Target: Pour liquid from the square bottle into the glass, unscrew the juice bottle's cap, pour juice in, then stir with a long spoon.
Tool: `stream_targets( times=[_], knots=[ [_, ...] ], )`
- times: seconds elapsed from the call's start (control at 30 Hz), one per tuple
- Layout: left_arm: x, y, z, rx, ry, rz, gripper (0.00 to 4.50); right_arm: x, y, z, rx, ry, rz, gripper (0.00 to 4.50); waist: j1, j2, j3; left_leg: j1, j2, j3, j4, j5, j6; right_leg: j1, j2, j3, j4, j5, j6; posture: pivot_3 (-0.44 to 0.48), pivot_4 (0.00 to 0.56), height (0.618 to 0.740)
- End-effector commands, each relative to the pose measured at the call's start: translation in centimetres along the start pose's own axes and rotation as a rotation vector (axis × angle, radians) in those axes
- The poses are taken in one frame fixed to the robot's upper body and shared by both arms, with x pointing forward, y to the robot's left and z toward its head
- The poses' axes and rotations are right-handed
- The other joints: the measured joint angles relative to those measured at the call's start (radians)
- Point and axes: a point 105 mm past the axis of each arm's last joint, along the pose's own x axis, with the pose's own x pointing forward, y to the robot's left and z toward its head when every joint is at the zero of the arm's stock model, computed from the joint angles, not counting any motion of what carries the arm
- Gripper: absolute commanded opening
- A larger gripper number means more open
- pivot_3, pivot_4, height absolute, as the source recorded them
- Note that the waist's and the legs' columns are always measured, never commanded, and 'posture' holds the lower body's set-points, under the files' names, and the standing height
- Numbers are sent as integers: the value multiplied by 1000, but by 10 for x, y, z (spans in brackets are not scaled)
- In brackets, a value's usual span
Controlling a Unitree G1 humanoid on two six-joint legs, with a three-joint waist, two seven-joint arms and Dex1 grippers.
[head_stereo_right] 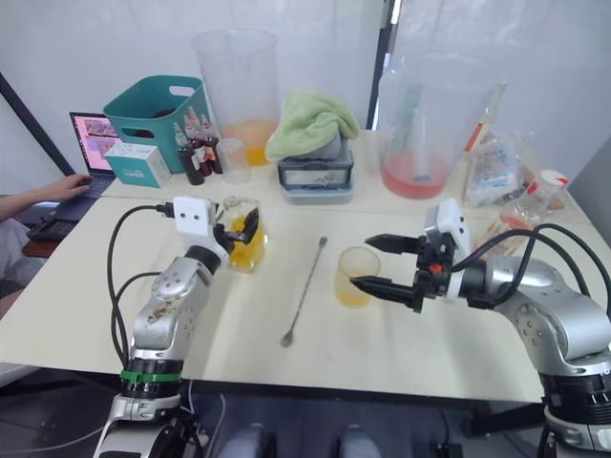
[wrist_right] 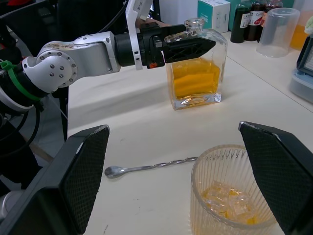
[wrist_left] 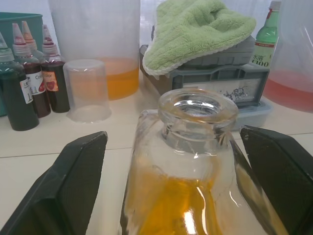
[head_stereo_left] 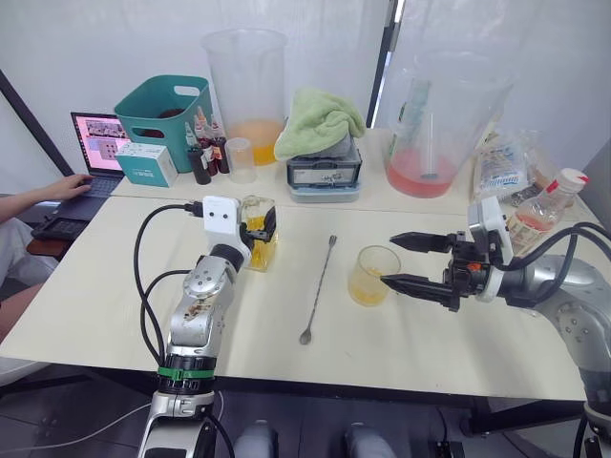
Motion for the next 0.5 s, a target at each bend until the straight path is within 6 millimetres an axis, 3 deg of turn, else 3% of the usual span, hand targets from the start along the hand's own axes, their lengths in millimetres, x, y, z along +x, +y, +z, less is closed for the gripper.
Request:
stream_targets(
  times=[0.03,0.27,0.5],
  knots=[
    [-4,-1,25,13,-92,-1,4491,-3,2,12,-37,-31,-10,4500,0,0,0,0,0,0,0,0,0,0,0,0,0,0,0,0,150,740],
    [-24,-7,49,-1,-127,-69,4491,-11,0,12,-26,-38,-48,4500,-2,0,0,0,0,0,0,0,0,0,0,0,-1,0,0,0,150,740],
    [-66,5,65,-49,-81,-209,4491,-49,-21,7,-1,-28,-243,4500,-4,0,0,0,1,0,-1,0,0,0,0,-1,-1,0,0,0,150,740]
  ],
)
